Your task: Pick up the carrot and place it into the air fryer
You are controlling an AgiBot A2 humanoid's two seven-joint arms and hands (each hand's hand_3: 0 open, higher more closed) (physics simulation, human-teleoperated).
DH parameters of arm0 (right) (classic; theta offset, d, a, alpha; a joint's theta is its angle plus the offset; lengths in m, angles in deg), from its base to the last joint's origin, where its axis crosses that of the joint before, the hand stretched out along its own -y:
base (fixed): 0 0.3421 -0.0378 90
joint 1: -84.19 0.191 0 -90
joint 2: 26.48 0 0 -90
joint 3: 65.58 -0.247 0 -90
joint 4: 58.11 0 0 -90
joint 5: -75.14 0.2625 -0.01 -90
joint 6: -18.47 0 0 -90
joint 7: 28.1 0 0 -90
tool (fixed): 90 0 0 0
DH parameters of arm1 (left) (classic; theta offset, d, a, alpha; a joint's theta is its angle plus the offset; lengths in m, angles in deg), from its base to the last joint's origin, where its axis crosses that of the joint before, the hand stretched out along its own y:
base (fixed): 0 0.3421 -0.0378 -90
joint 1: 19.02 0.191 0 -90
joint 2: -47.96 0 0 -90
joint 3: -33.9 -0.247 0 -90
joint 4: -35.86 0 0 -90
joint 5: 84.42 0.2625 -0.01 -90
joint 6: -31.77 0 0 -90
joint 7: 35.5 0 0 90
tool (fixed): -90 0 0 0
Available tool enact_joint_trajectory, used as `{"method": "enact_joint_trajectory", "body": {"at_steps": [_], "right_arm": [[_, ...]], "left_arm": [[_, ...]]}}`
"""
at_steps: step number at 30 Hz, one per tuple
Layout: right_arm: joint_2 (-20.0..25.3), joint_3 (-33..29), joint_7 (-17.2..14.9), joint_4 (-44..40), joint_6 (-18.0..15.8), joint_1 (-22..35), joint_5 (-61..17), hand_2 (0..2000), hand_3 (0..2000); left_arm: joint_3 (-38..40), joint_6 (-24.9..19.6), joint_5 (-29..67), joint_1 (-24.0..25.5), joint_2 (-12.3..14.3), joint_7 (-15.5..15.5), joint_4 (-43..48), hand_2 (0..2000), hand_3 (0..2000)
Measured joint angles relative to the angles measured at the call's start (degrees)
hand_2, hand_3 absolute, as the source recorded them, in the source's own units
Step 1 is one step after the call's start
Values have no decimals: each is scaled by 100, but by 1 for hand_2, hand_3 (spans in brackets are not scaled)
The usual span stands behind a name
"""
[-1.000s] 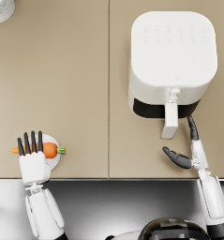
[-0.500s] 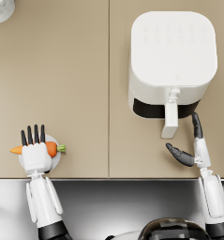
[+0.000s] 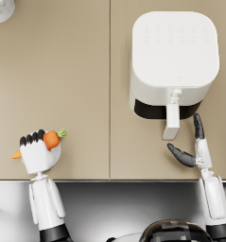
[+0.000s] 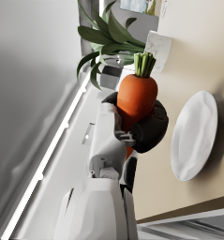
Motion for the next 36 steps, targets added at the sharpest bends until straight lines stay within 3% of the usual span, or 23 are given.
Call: {"method": "enact_joint_trajectory", "body": {"at_steps": [7, 13, 19, 23, 25, 26, 27, 28, 31, 36], "right_arm": [[83, 113, 0, -469, 0, 65, 0, 0, 0], [187, 116, 0, -1262, 0, 255, 0, 0, 0], [349, 389, 30, -2340, 9, 619, 0, 0, 0], [438, 643, 894, -2742, 440, 699, -10, 0, 0], [481, 722, 892, -2773, 567, 727, -16, 0, 0], [514, 750, 730, -2738, 567, 735, -18, 1361, 327], [540, 752, 558, -2704, 487, 772, -16, 2000, 653], [561, 752, 399, -2630, 365, 807, -12, 2000, 980], [534, 858, 131, -2381, 813, 798, -13, 2000, 1960], [323, 1022, -4, -1867, 659, 677, -25, 2000, 2000]], "left_arm": [[-75, 54, -1745, -32, -25, 34, 1319, 2000, 2000], [-432, 25, -3246, -328, -126, 32, 1873, 2000, 2000], [-830, 33, -3795, -519, -99, 34, 2109, 2000, 2000], [-1008, 61, -3859, -582, -69, 41, 2262, 2000, 2000], [-1073, 67, -3870, -600, -53, 42, 2287, 2000, 2000], [-1100, 65, -3873, -607, -45, 43, 2288, 2000, 2000], [-1121, 64, -3875, -604, -37, 44, 2285, 2000, 2000], [-1139, 62, -3877, -599, -28, 43, 2272, 2000, 2000], [-1176, 63, -3879, -547, -6, 43, 2243, 2000, 2000], [-1167, 49, -3881, -414, 25, 41, 2182, 2000, 2000]]}}
